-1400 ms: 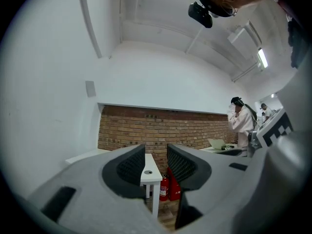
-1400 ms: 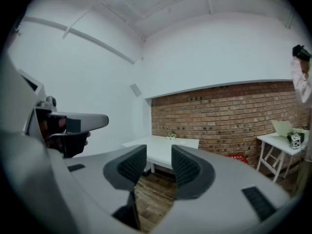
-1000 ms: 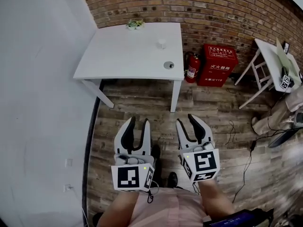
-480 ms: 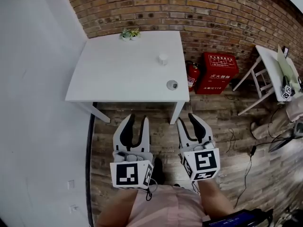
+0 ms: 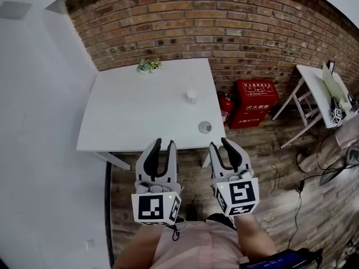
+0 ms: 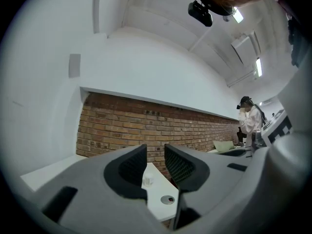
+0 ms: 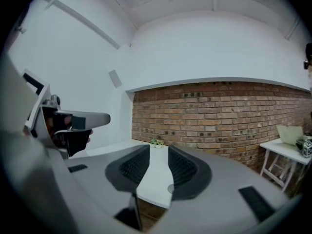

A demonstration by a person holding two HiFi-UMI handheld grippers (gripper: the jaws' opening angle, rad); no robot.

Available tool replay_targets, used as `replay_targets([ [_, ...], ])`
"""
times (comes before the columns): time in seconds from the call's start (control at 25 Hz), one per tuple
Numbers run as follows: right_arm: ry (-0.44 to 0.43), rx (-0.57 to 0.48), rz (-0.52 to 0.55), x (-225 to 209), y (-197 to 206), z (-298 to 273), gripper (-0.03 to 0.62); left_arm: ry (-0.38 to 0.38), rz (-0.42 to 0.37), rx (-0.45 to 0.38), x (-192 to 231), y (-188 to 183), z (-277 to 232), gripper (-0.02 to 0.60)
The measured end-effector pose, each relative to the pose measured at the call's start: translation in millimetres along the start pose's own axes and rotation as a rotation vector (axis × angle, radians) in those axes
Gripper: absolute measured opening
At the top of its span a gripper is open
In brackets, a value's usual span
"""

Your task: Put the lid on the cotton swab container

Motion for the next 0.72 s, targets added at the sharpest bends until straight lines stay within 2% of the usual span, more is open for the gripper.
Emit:
replay_targets([
  [0.44,0.015,0.054,-0.03,-23.1,27.9,-35.0,0.121,0.015,0.026,0.101,7.2,42.5,-38.0,0.103],
  [0.72,-0.016,0.077,-0.052,-56.2,44.3,-87.3,0.121,0.009,0.026,0.143,11.6,64.3,-95.0,0.103],
])
Point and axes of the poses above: the fingertips, and each gripper's own axes: z backward along the fingers, x to its left, y out of its underside, the point moved 5 cm from there along z, backward along the fingers, and after that the axes turned 3 degrees about z, right-handed, at the moved point
